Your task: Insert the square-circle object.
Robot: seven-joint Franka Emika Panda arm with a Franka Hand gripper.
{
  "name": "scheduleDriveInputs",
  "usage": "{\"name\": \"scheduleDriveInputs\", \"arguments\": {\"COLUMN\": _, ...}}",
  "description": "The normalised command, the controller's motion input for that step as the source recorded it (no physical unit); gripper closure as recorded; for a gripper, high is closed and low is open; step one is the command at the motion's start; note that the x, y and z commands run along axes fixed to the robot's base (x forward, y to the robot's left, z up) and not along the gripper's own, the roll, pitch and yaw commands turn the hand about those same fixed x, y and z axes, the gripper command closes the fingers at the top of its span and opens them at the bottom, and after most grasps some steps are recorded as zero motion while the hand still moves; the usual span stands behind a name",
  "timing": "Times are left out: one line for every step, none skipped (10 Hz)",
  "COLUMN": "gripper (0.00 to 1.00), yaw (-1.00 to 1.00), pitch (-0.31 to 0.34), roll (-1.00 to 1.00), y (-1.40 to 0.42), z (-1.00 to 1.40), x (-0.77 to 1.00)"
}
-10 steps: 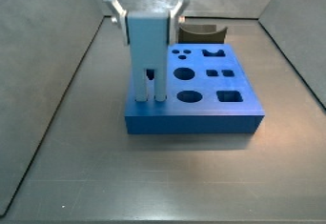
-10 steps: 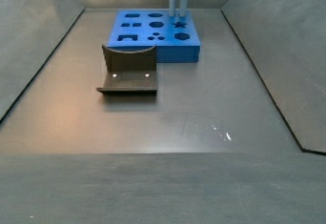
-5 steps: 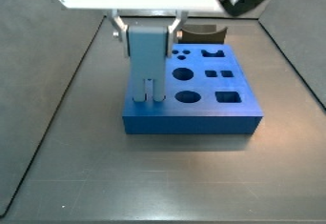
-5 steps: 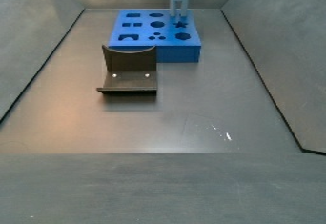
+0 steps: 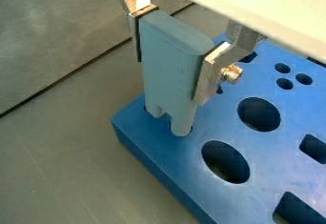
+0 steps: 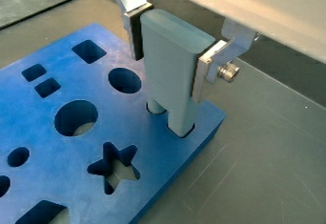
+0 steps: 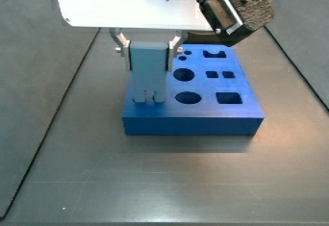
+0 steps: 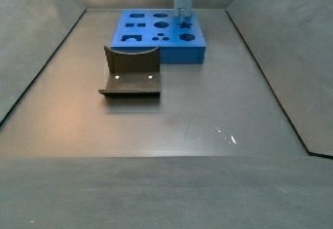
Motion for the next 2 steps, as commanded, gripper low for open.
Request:
{"name": "scheduleDriveInputs", "arguments": {"gripper": 1.0, "yaw": 0.0, "pitch": 0.0, "roll": 0.01, "y": 0.0, "z": 0.0, "x": 0.0}}
{"name": "scheduleDriveInputs", "arguments": {"gripper": 1.0, "yaw": 0.0, "pitch": 0.0, "roll": 0.0, "y": 0.0, "z": 0.0, "x": 0.0}}
